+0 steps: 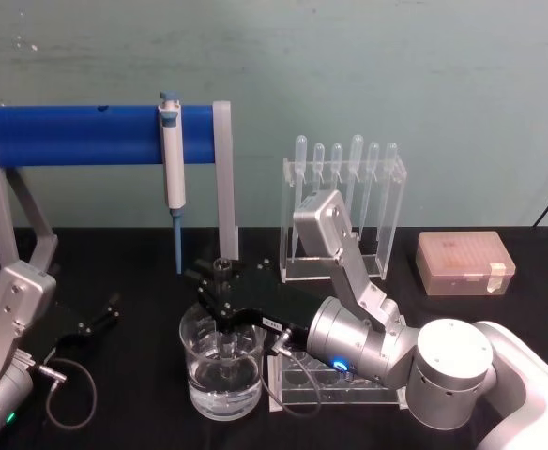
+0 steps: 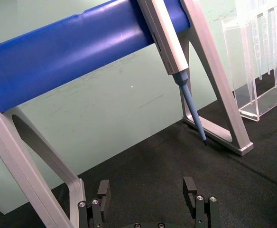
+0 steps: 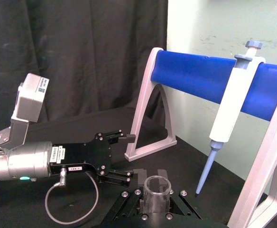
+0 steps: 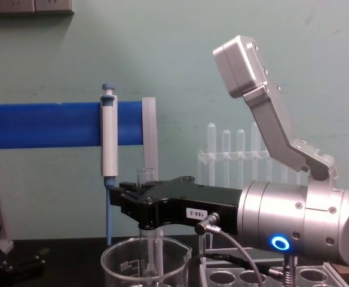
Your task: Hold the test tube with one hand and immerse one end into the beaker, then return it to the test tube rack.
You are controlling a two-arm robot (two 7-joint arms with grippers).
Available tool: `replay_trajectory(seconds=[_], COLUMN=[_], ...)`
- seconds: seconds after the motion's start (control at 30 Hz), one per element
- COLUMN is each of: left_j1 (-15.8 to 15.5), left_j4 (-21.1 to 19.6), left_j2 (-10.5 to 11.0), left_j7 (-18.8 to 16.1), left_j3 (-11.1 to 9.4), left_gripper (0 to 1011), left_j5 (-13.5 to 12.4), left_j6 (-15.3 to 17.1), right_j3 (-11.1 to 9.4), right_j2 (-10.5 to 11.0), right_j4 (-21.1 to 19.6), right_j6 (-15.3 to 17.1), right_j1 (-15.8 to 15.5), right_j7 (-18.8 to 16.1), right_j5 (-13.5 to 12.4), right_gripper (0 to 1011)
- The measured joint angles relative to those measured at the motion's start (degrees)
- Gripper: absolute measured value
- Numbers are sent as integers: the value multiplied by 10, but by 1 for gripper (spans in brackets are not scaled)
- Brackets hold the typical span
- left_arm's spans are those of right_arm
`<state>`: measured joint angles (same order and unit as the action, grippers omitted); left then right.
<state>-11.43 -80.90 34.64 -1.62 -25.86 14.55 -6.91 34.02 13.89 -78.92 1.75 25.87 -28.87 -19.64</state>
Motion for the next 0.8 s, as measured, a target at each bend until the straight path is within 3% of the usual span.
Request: replay_trajectory(seconds=[0.8], left_j1=[0], left_j4=[0], left_j2=[0], left_j7=[0], left_j3=[0], left_gripper=[1000], left_j5=[0], left_j6=[0], right_j3=[0], right_j2=[0], right_j4=[0], right_j6=[0], right_j1=[0], right_j7=[0], right_j5=[0], right_gripper=[135])
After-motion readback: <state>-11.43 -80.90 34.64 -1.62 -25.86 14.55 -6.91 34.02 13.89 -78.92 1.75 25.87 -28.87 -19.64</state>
